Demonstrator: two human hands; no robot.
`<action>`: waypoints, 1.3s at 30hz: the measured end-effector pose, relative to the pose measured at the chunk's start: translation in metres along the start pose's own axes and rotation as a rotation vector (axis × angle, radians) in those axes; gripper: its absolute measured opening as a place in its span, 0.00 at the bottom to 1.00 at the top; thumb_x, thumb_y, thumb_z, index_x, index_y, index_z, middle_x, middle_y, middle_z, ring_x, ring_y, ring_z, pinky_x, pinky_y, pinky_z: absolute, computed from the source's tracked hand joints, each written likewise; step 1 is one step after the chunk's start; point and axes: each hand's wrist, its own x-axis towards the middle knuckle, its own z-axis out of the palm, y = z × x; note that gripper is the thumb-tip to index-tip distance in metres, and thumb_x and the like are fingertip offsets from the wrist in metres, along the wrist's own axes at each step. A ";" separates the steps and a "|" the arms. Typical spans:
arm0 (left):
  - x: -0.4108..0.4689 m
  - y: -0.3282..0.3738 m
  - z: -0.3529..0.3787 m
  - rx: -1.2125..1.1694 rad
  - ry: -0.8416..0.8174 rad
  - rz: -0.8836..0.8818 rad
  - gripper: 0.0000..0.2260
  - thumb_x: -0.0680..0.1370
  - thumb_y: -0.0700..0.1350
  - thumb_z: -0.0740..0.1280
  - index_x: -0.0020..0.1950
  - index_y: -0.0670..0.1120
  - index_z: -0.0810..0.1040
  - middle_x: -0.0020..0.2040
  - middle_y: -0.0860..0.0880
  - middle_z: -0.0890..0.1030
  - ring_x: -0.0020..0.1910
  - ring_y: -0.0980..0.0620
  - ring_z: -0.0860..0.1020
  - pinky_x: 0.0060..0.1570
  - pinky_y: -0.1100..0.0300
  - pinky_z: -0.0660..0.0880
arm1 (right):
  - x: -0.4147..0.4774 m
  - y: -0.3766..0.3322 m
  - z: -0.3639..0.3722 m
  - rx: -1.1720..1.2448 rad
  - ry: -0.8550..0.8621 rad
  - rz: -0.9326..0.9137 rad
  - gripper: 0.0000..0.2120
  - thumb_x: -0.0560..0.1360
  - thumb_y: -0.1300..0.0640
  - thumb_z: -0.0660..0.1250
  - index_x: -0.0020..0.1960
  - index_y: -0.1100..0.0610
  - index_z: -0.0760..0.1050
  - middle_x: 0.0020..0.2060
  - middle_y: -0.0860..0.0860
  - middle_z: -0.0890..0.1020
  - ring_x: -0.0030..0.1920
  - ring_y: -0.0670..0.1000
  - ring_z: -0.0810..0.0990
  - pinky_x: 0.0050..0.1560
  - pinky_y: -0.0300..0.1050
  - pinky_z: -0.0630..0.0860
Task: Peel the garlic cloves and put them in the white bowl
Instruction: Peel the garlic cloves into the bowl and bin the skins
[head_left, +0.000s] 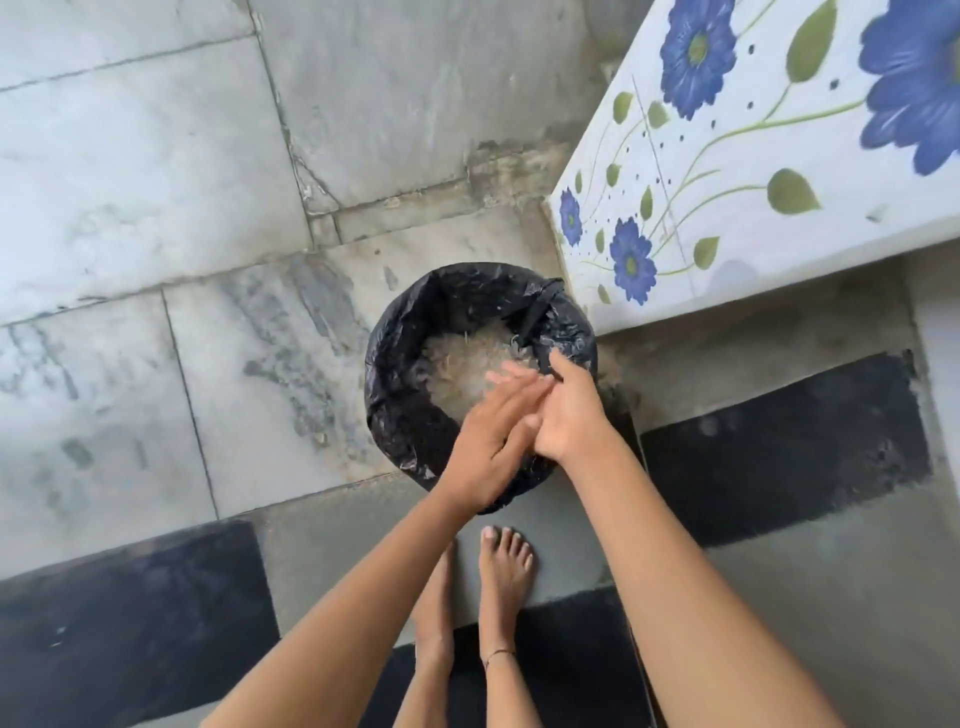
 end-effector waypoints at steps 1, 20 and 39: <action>0.003 -0.014 0.002 0.016 -0.027 -0.127 0.21 0.80 0.52 0.56 0.71 0.46 0.69 0.73 0.45 0.67 0.74 0.49 0.62 0.72 0.58 0.58 | -0.001 -0.002 0.001 -0.005 -0.002 -0.010 0.27 0.81 0.41 0.47 0.66 0.60 0.69 0.65 0.59 0.72 0.70 0.58 0.67 0.65 0.55 0.64; 0.002 0.038 -0.049 0.110 0.212 -0.371 0.15 0.78 0.43 0.63 0.65 0.47 0.74 0.68 0.48 0.71 0.65 0.51 0.71 0.55 0.65 0.64 | -0.056 0.010 -0.004 -0.800 0.271 -0.523 0.19 0.81 0.52 0.57 0.69 0.57 0.67 0.66 0.54 0.73 0.65 0.52 0.72 0.59 0.42 0.66; -0.256 0.436 -0.146 0.328 0.236 0.227 0.21 0.75 0.47 0.67 0.68 0.48 0.72 0.69 0.51 0.71 0.67 0.51 0.70 0.63 0.60 0.65 | -0.522 0.106 -0.022 -1.184 0.597 -1.584 0.22 0.76 0.49 0.60 0.65 0.60 0.73 0.63 0.54 0.77 0.63 0.51 0.74 0.63 0.43 0.69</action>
